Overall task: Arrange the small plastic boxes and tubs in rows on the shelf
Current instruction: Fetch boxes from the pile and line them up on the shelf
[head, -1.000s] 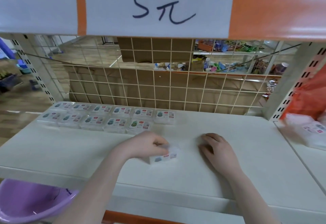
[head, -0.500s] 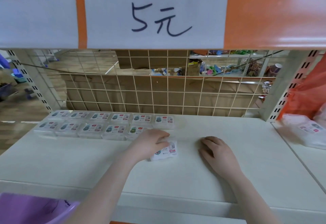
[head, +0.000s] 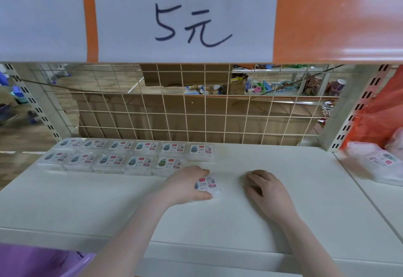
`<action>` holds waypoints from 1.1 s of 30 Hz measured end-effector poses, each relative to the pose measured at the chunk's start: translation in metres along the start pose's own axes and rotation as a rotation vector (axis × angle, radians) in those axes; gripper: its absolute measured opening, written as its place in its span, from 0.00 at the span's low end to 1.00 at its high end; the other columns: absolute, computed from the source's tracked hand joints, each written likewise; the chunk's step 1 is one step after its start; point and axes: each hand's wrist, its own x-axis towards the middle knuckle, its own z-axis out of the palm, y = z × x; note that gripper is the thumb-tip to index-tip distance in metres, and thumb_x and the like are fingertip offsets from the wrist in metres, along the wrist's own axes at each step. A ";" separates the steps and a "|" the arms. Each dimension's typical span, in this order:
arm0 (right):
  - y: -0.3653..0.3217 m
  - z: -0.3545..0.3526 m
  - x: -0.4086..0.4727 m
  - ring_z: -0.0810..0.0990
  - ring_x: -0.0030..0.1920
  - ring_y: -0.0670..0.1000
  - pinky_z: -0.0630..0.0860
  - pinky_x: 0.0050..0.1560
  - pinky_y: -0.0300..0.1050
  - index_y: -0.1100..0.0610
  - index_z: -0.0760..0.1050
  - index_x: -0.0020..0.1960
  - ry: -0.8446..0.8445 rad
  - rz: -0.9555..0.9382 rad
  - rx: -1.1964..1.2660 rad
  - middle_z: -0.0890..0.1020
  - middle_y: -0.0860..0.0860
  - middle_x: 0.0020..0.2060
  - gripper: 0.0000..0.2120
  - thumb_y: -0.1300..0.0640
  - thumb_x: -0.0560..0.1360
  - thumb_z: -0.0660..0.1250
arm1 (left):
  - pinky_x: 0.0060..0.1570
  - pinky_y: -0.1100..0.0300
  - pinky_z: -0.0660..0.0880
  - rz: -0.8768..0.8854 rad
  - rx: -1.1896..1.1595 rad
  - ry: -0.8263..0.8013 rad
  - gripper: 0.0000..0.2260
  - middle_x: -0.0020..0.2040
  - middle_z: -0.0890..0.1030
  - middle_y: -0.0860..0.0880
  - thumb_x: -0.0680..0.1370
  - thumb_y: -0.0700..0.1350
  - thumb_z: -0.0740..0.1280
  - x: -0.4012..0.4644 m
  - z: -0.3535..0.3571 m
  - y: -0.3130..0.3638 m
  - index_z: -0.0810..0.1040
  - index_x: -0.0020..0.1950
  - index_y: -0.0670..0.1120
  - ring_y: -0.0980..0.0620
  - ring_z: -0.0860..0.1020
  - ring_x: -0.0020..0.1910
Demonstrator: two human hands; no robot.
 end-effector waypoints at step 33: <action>-0.001 -0.002 -0.001 0.74 0.59 0.52 0.66 0.58 0.40 0.57 0.78 0.59 0.012 -0.030 -0.001 0.77 0.49 0.58 0.14 0.57 0.75 0.64 | 0.71 0.56 0.57 -0.008 0.211 0.168 0.22 0.77 0.53 0.55 0.83 0.50 0.53 0.019 0.011 -0.006 0.57 0.77 0.50 0.55 0.53 0.75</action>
